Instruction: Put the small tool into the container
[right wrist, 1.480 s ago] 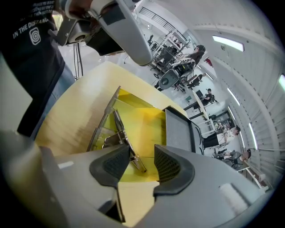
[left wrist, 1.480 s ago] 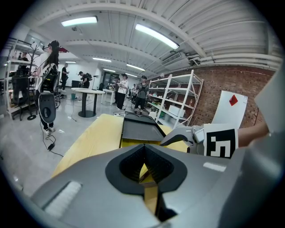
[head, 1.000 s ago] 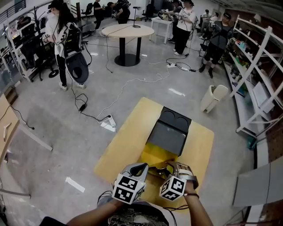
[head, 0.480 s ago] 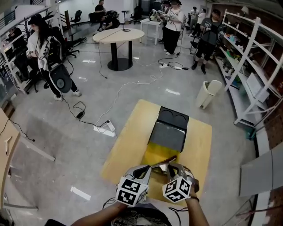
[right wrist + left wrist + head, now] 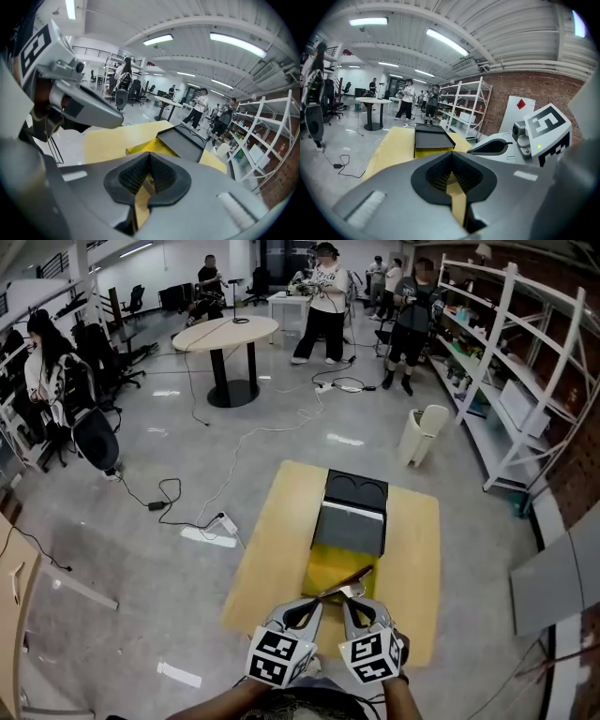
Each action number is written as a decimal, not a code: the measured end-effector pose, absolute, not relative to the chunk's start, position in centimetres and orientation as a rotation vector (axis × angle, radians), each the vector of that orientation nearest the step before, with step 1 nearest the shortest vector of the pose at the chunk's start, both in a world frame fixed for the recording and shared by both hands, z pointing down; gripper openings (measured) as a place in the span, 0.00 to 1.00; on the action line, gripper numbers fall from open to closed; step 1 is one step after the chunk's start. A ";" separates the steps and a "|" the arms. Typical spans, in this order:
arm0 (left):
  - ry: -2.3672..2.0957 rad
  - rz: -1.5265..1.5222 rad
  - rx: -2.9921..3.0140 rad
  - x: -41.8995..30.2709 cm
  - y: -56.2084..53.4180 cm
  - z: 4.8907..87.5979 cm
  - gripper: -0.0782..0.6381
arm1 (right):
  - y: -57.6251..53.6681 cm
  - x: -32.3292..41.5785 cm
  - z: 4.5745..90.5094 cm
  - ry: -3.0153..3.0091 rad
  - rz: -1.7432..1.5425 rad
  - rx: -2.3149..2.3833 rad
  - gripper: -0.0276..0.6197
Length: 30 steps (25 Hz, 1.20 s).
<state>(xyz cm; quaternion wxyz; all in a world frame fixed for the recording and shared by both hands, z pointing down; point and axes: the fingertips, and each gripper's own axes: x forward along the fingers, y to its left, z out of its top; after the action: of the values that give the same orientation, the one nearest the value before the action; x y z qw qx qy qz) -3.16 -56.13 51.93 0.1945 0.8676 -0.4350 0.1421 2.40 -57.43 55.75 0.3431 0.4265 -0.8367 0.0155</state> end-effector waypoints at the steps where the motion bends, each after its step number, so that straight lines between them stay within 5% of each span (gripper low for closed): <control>1: -1.213 0.398 2.447 -3.1 -55.6 51.5 0.13 | -56.7 2.2 55.1 -2.190 0.064 1.133 0.05; 14: -1.188 0.410 2.504 -5.1 -45.4 48.3 0.13 | -45.5 0.0 49.0 -2.456 0.526 1.414 0.05; 30: -1.151 0.419 2.532 -4.9 -42.1 46.4 0.13 | -41.9 -0.9 47.2 -2.479 0.581 1.430 0.05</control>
<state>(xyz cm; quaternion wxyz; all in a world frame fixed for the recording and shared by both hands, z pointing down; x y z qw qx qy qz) -4.94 -42.06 46.35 0.1636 0.8881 -0.4036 0.1469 -0.90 -41.95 47.16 0.1106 0.4866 -0.8437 0.1978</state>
